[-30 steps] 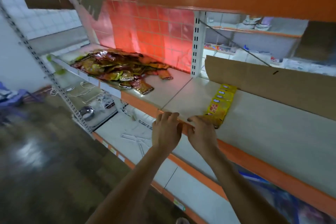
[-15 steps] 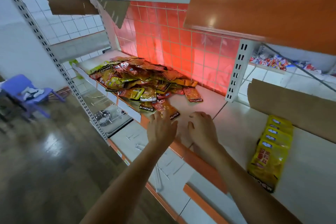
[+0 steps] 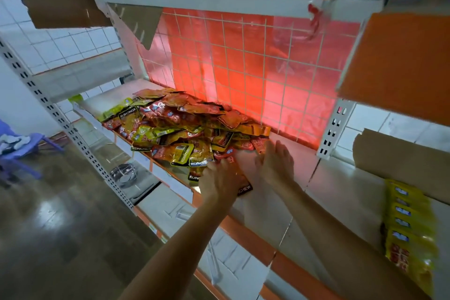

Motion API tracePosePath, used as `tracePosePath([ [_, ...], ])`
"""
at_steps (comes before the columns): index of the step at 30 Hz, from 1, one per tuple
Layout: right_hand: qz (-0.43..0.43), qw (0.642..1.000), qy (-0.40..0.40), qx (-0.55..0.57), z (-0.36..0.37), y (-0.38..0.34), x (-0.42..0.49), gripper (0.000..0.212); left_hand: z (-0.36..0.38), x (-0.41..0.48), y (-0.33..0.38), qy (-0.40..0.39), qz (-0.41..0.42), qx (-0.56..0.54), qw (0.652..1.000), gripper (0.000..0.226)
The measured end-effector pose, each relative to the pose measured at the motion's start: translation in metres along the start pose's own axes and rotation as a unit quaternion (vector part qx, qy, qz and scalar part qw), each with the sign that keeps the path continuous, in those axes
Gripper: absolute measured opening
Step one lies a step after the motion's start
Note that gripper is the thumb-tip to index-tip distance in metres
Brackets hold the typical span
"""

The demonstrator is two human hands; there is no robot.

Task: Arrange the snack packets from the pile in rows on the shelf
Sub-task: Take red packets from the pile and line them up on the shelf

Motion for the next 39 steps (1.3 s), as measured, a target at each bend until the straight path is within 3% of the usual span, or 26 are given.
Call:
tracePosePath([
  [3,0.051,0.999,0.002,-0.021,0.010,0.007,0.007,0.059,-0.002,0.007,0.000,-0.022,0.029,-0.060,0.998,0.053],
  [7,0.038,0.996,0.010,-0.085,0.008,0.001,0.000,0.041,0.002,0.014,0.000,-0.039,0.043,-0.133,0.989,0.065],
  [10,0.019,0.994,0.005,-0.107,-0.003,-0.005,-0.012,0.040,0.010,0.017,0.003,-0.053,0.046,-0.204,0.977,0.075],
  [13,0.045,0.998,0.009,-0.036,-0.021,0.000,-0.025,0.031,0.015,0.021,0.007,-0.046,0.051,-0.284,0.956,0.075],
  [15,0.102,0.992,0.015,0.073,-0.031,0.007,-0.037,0.032,0.016,0.023,0.010,-0.023,0.077,-0.326,0.942,0.052],
  [17,0.153,0.975,0.029,0.157,-0.034,0.015,-0.049,0.036,0.013,0.020,0.012,-0.016,0.090,-0.356,0.930,0.020],
  [19,0.192,0.951,0.055,0.237,-0.031,0.026,-0.062,0.024,0.014,0.017,0.019,-0.041,0.087,-0.402,0.910,0.010],
  [23,0.249,0.872,0.107,0.407,-0.030,0.042,-0.089,0.009,0.029,0.012,0.036,-0.107,0.092,-0.450,0.882,0.018],
  [26,0.261,0.823,0.129,0.488,-0.038,0.053,-0.107,0.007,0.032,0.004,0.052,-0.149,0.122,-0.470,0.861,0.011],
  [28,0.254,0.799,0.136,0.528,-0.046,0.061,-0.120,0.017,0.033,-0.006,0.063,-0.185,0.119,-0.515,0.828,0.008],
  [34,0.221,0.775,0.188,0.562,-0.077,0.083,-0.165,0.036,0.032,-0.054,0.102,-0.280,0.129,-0.563,0.767,0.005],
  [39,0.233,0.713,0.279,0.599,-0.107,0.114,-0.215,0.025,0.029,-0.105,0.144,-0.304,0.170,-0.553,0.757,0.016],
])
Point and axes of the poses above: each hand's wrist, its own x-axis towards the middle knuckle, its own z-axis out of the palm, y = z × x, the point moved 4 cm from there along x, towards the middle knuckle, and after that the axes turned 2 degrees about -y, right-handed, at the moved point
